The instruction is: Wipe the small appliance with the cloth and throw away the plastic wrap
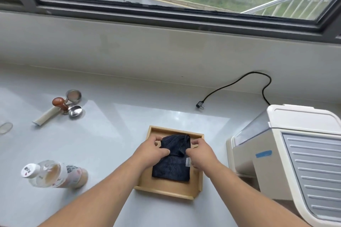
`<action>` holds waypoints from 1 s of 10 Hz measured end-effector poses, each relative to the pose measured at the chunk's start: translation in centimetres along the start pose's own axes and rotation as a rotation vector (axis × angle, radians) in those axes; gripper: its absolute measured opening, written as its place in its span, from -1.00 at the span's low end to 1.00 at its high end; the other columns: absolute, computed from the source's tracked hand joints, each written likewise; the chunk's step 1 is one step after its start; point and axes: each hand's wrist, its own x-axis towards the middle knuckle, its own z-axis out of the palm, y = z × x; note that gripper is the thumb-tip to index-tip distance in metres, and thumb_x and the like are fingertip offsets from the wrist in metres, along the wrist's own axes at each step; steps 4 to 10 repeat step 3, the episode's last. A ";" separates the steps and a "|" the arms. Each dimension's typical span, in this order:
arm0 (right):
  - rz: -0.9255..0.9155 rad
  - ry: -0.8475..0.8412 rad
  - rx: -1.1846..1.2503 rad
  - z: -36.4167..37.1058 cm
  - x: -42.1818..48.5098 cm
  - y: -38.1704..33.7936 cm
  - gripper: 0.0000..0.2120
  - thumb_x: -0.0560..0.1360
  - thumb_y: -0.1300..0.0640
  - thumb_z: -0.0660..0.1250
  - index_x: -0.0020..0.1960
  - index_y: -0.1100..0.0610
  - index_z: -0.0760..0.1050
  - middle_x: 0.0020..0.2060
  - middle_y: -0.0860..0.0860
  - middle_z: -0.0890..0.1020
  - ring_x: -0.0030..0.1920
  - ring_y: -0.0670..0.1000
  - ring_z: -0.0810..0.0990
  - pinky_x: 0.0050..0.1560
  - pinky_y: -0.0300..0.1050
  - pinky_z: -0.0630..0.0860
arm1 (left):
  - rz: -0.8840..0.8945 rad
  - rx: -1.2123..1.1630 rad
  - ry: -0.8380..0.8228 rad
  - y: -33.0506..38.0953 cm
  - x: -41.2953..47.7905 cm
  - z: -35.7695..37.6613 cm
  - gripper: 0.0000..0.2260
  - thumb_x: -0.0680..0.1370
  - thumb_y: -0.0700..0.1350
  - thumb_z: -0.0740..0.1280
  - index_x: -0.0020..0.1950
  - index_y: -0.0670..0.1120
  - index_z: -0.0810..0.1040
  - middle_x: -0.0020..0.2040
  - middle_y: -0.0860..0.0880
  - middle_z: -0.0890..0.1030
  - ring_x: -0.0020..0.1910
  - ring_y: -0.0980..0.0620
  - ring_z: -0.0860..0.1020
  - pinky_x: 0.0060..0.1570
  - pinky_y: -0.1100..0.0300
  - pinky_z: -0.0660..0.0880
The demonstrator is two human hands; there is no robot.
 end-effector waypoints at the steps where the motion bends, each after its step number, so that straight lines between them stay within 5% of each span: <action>1: -0.081 0.039 -0.098 -0.3 -0.4 -0.6 -0.62 0.44 0.10 0.33 0.25 -0.02 0.43 -0.06 -0.01 0.65 -0.20 0.01 0.63 -0.24 -0.12 0.50 | 0.029 0.065 0.018 0.4 -0.2 -0.1 -0.48 0.47 0.07 0.49 0.39 0.12 0.44 0.42 -0.02 0.49 0.21 0.01 0.56 0.22 0.05 0.55; 3: -0.259 0.100 -0.243 -0.9 -1.6 -2.5 -0.58 0.51 -0.05 0.31 0.36 -0.05 0.45 0.10 -0.10 0.57 0.02 -0.07 0.59 -0.09 -0.16 0.51 | 0.161 0.391 0.176 2.1 -1.2 -0.6 -0.31 0.39 0.21 0.37 0.52 0.14 0.38 0.36 0.11 0.57 0.19 0.06 0.55 0.02 0.16 0.50; 10: -0.259 0.100 -0.243 -0.9 -1.6 -2.5 -0.58 0.51 -0.05 0.31 0.36 -0.05 0.45 0.10 -0.10 0.57 0.02 -0.07 0.59 -0.09 -0.16 0.51 | 0.161 0.391 0.176 2.1 -1.2 -0.6 -0.31 0.39 0.21 0.37 0.52 0.14 0.38 0.36 0.11 0.57 0.19 0.06 0.55 0.02 0.16 0.50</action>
